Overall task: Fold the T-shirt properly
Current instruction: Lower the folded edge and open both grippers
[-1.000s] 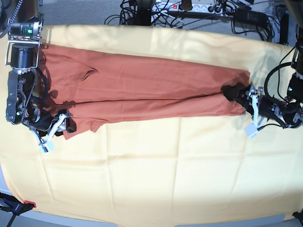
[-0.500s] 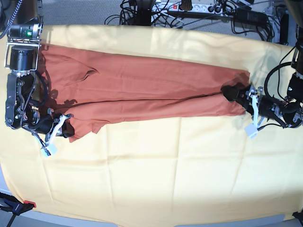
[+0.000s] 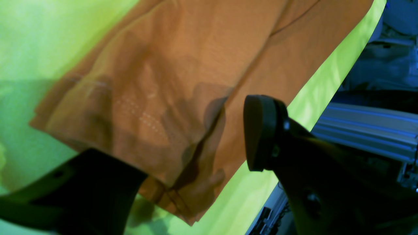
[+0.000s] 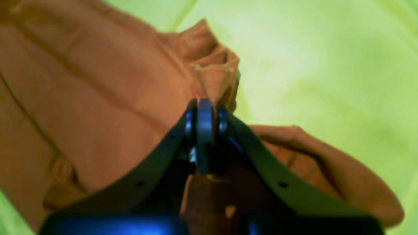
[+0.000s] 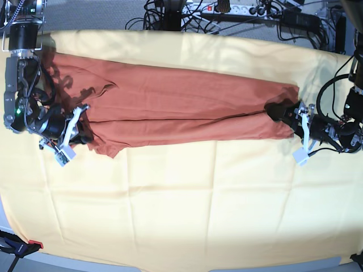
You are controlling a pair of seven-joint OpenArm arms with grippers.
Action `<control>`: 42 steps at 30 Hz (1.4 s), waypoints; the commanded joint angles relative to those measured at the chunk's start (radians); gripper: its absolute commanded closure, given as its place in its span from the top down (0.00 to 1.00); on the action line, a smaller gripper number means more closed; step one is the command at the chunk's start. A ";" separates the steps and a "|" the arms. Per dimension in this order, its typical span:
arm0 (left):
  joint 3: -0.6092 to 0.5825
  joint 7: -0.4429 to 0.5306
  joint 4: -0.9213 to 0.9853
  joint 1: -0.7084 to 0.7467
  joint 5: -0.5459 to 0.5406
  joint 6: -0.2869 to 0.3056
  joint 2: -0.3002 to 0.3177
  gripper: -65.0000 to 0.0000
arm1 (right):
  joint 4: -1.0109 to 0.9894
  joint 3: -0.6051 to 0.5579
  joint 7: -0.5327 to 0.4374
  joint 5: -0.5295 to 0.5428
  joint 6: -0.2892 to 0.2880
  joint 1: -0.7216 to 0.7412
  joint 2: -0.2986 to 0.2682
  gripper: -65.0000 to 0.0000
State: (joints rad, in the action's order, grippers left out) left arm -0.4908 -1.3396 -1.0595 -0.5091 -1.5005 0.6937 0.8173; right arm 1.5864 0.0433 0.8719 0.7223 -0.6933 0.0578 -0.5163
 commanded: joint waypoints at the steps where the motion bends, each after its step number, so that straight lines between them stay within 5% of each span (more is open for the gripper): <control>1: 0.003 -0.014 -0.005 -0.013 0.017 0.004 0.017 0.56 | 0.034 0.009 -0.023 0.014 -0.005 0.001 -0.029 0.00; 15: 0.003 -0.014 -0.005 -0.013 0.017 0.004 0.017 0.56 | 0.282 0.009 0.032 0.101 -0.005 -0.182 -0.179 0.00; 28: 0.003 -0.014 -0.005 -0.053 0.017 0.004 0.045 0.56 | 0.299 0.009 0.312 0.220 -0.005 -0.198 -0.208 0.00; 41: 0.003 -0.014 -0.006 -0.156 0.017 0.004 0.148 0.56 | 0.297 0.009 0.340 0.214 -0.005 -0.195 -0.223 0.00; 42: 0.003 -0.014 -0.005 -0.159 0.017 0.004 0.152 0.56 | 0.297 0.009 0.337 0.218 -0.005 -0.192 -0.224 0.07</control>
State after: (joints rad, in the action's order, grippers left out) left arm -0.4973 -1.3544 -1.0569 -0.6437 -1.4677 0.6930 0.9455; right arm 1.8690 0.0425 1.2186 0.9329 -0.6968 -0.1509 -0.7177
